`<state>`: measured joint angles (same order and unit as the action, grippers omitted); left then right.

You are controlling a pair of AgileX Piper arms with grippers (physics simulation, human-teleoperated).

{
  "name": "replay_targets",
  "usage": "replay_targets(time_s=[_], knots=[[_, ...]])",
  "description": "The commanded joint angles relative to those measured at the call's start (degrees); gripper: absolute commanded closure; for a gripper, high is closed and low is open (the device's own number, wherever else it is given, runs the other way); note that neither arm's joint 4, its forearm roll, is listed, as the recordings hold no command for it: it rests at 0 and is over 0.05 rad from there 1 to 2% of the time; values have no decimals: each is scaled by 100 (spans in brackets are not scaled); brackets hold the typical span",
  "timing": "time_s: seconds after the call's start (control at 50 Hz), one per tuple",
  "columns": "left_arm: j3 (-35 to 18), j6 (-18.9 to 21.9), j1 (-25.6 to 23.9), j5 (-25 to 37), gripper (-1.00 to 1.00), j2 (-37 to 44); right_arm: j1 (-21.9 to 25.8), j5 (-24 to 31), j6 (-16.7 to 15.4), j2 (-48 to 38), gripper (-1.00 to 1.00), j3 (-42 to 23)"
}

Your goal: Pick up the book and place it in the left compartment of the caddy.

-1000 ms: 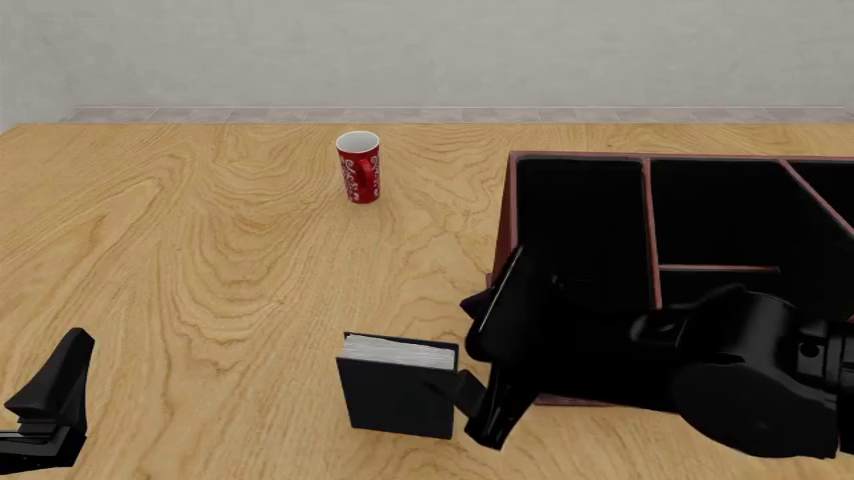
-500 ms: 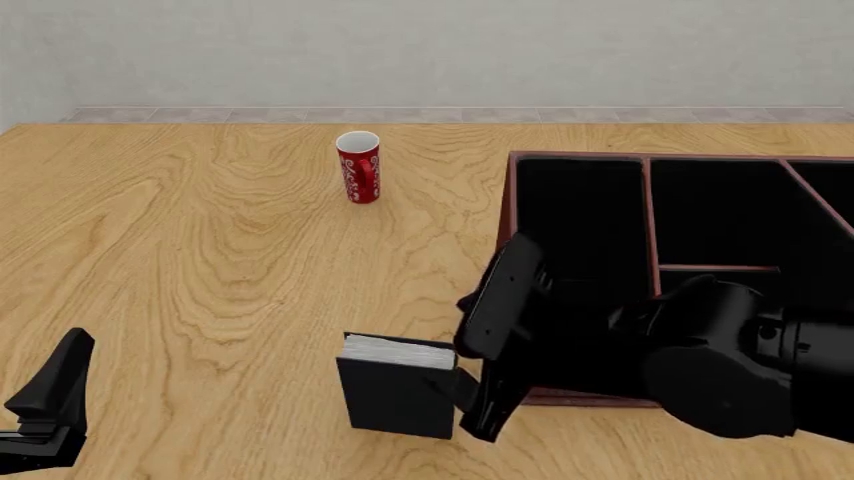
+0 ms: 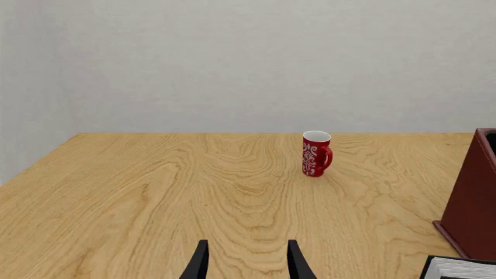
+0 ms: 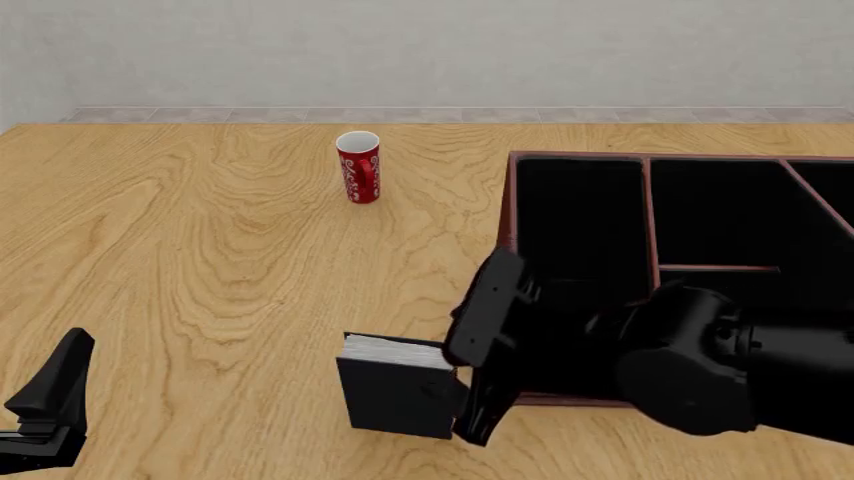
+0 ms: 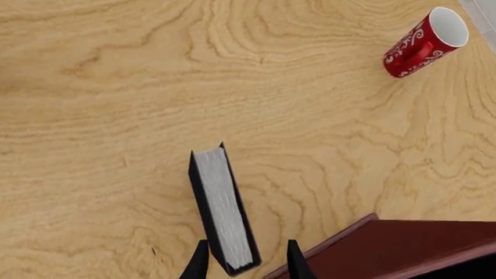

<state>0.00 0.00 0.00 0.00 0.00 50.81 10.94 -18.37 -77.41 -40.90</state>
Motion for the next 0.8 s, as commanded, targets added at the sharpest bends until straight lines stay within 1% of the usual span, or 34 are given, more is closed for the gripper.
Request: replay_targets(time_s=[0.02, 0.56, 0.58, 0.8], knots=[[0, 0, 0, 0, -100, 0, 47, -88, 32, -151, -100, 33], [0, 0, 0, 0, -100, 0, 200, -229, 162, -442, -100, 120], [0, 0, 0, 0, -100, 0, 214, -235, 165, -443, 100, 124], [0, 0, 0, 0, -100, 0, 242, -212, 58, -366, 100, 120]])
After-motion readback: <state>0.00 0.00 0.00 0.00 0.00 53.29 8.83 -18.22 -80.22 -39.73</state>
